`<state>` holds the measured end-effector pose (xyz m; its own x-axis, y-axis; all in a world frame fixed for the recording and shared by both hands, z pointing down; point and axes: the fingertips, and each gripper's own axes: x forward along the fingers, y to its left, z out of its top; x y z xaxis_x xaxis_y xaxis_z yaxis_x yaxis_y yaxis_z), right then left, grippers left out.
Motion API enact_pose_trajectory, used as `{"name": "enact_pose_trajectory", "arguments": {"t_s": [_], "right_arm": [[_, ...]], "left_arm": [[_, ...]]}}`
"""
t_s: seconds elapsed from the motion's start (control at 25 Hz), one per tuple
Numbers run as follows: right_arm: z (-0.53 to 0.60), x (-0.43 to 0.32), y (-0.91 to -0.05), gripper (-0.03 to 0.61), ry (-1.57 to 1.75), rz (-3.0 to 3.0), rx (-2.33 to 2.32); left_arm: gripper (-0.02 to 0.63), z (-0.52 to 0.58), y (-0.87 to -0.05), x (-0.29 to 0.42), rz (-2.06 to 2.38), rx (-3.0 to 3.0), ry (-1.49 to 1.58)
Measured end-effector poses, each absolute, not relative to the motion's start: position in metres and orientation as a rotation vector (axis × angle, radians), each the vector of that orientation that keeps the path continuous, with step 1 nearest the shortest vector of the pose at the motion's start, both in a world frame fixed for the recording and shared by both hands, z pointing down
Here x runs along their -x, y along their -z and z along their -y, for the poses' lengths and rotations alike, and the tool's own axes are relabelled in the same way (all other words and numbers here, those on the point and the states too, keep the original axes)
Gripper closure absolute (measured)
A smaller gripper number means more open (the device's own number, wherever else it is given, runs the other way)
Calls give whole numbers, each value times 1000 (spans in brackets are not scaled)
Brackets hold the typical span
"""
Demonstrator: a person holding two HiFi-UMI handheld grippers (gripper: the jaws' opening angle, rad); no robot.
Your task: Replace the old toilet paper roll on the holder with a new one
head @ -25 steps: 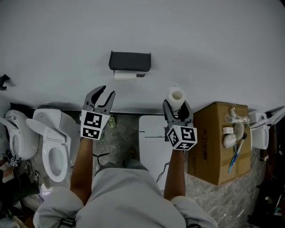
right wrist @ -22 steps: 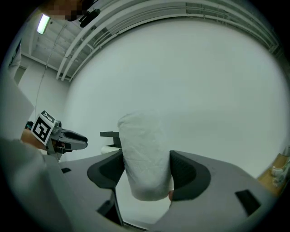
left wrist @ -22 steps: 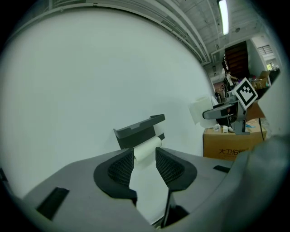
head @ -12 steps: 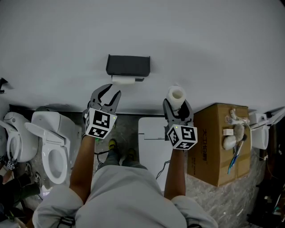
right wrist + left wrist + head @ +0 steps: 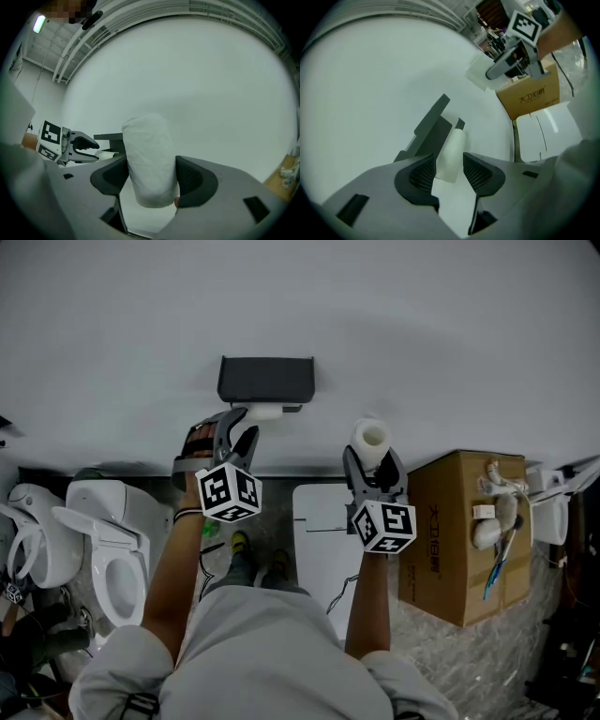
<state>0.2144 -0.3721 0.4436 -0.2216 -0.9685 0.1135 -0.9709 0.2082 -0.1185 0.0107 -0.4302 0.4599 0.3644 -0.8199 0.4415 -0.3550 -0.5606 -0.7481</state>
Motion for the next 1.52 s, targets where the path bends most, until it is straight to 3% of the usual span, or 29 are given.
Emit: {"name": "enact_pose_trajectory", "arguments": {"t_s": [0.28, 1.0, 1.52], "right_arm": [[376, -219, -449, 262, -276, 2425, -1963], [376, -232, -461, 262, -305, 2409, -1960], [360, -263, -464, 262, -306, 2342, -2013]], "left_arm": [[400, 443, -472, -20, -919, 1976, 1217], [403, 463, -486, -32, -865, 1814, 1284], [405, 460, -488, -89, -768, 1826, 1207]]}}
